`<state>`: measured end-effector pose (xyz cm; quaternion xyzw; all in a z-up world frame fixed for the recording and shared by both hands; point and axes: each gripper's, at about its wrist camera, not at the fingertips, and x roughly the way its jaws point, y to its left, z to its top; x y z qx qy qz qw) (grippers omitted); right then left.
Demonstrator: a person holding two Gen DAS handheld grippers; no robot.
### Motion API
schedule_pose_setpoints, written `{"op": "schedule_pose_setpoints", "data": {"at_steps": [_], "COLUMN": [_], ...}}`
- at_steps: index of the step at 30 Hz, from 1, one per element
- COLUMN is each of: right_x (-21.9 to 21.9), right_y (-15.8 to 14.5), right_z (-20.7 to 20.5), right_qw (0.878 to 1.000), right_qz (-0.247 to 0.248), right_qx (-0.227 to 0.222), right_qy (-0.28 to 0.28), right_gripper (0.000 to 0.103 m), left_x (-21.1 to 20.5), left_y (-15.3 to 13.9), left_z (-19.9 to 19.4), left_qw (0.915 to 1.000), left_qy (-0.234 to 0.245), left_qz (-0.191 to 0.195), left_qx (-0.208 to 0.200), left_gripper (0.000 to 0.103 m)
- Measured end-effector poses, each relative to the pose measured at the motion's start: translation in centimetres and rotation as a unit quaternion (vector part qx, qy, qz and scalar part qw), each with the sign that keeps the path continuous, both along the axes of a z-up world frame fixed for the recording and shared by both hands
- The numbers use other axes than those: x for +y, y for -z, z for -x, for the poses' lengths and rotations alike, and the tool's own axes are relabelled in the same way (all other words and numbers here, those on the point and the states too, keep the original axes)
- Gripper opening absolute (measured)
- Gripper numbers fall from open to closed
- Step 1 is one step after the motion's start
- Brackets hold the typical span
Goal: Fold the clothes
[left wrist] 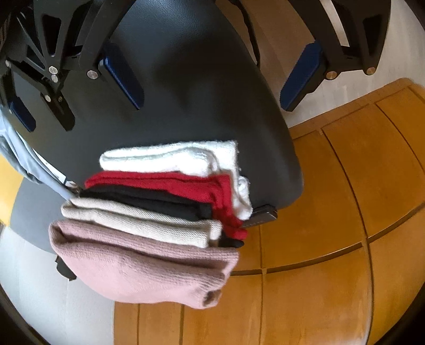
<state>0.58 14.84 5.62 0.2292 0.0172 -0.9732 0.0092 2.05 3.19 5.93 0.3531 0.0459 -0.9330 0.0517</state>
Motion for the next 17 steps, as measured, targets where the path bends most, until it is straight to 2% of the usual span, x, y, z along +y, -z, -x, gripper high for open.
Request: {"op": "schedule_pose_setpoints", "data": {"at_steps": [4, 10, 14, 17], "right_x": [0.0, 0.1, 0.2, 0.1], "right_y": [0.0, 0.0, 0.0, 0.1], "right_z": [0.0, 0.0, 0.0, 0.1], "right_qw": [1.0, 1.0, 1.0, 1.0], "right_qz": [0.001, 0.003, 0.004, 0.002], "right_qx": [-0.001, -0.002, -0.003, -0.005], "right_qy": [-0.001, -0.002, -0.002, -0.002], "right_gripper": [0.09, 0.09, 0.09, 0.09], "left_x": [-0.1, -0.8, -1.0, 0.1], "left_y": [-0.2, -0.3, 0.0, 0.0], "left_z": [0.1, 0.4, 0.4, 0.2], "left_qw": [0.9998, 0.9976, 0.9971, 1.0], "left_qy": [0.013, 0.016, 0.011, -0.006], "left_qz": [-0.018, -0.067, -0.075, 0.002], "left_qx": [0.0, -0.008, -0.005, 0.002], "left_gripper": [0.103, 0.103, 0.103, 0.103]}}
